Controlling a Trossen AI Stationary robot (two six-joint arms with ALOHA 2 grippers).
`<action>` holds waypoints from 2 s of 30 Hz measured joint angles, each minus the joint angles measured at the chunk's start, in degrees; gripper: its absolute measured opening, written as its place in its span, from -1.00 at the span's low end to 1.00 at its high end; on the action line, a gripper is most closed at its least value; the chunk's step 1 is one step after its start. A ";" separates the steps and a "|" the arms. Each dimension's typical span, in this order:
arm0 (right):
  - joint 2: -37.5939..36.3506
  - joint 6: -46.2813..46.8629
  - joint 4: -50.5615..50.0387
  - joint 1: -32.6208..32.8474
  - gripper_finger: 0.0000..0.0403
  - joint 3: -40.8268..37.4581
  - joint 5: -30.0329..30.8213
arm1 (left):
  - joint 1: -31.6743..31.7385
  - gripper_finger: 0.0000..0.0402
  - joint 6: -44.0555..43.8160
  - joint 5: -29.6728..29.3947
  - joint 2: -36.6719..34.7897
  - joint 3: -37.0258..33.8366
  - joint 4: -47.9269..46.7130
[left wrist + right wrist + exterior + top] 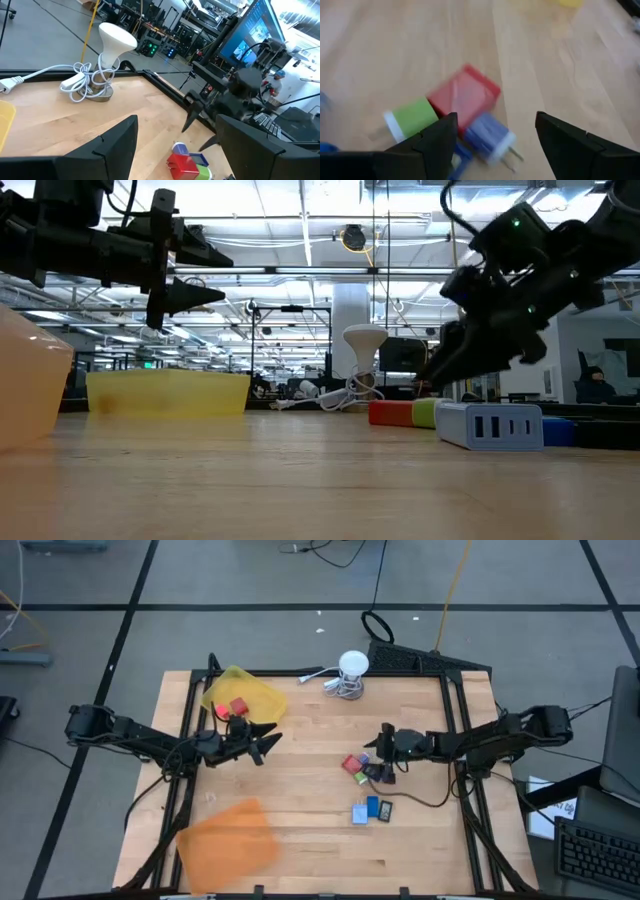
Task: Pick & Place Office items
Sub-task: Put the violet charger adapter into the yellow bin
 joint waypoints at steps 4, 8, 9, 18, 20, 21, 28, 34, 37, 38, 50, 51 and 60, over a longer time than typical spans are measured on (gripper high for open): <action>3.46 -1.14 0.66 0.31 0.28 -0.02 1.90 | -0.02 0.35 0.00 0.00 0.00 0.00 -0.02; 6.94 -1.38 5.68 -0.01 0.28 -0.02 1.98 | 0.00 0.35 0.01 0.00 0.00 0.00 -0.02; 7.69 -1.35 6.84 -0.22 0.27 -0.02 2.13 | 0.00 0.35 0.02 -0.01 0.00 0.00 -0.02; 10.41 0.91 9.62 -0.48 0.15 0.16 17.27 | 0.00 0.35 0.02 -0.02 0.00 0.00 -0.08; 10.23 0.91 9.72 -0.71 0.13 0.17 15.60 | 0.00 0.35 0.03 -0.02 0.00 0.00 -0.20; 10.20 0.96 9.53 -0.72 0.12 0.19 13.93 | 0.00 0.35 0.05 -0.02 0.00 0.00 -0.31; 10.20 6.39 8.06 -0.74 0.09 0.24 10.56 | 0.00 0.35 0.33 -0.04 0.00 0.00 -0.33; 10.20 8.63 7.40 -0.74 0.19 0.24 14.17 | 0.00 0.35 0.31 -0.04 0.00 0.00 -0.33; 10.06 9.81 7.37 -0.61 0.27 0.24 13.85 | 0.00 0.35 0.31 -0.04 0.00 0.00 -0.33; 9.63 10.16 6.60 -0.52 0.30 0.37 13.84 | 0.00 0.35 0.31 -0.04 0.00 0.00 -0.33; 1.91 16.73 -2.41 0.90 0.40 2.60 -5.13 | -0.04 0.35 0.17 -0.01 0.00 0.00 -0.64; 1.11 17.26 -3.39 0.90 0.39 2.60 -5.79 | -0.04 0.35 0.07 0.06 0.00 0.00 -0.66; -1.74 20.65 -16.12 -1.66 0.34 2.58 -2.55 | -0.04 0.35 0.02 0.26 0.00 0.00 -0.68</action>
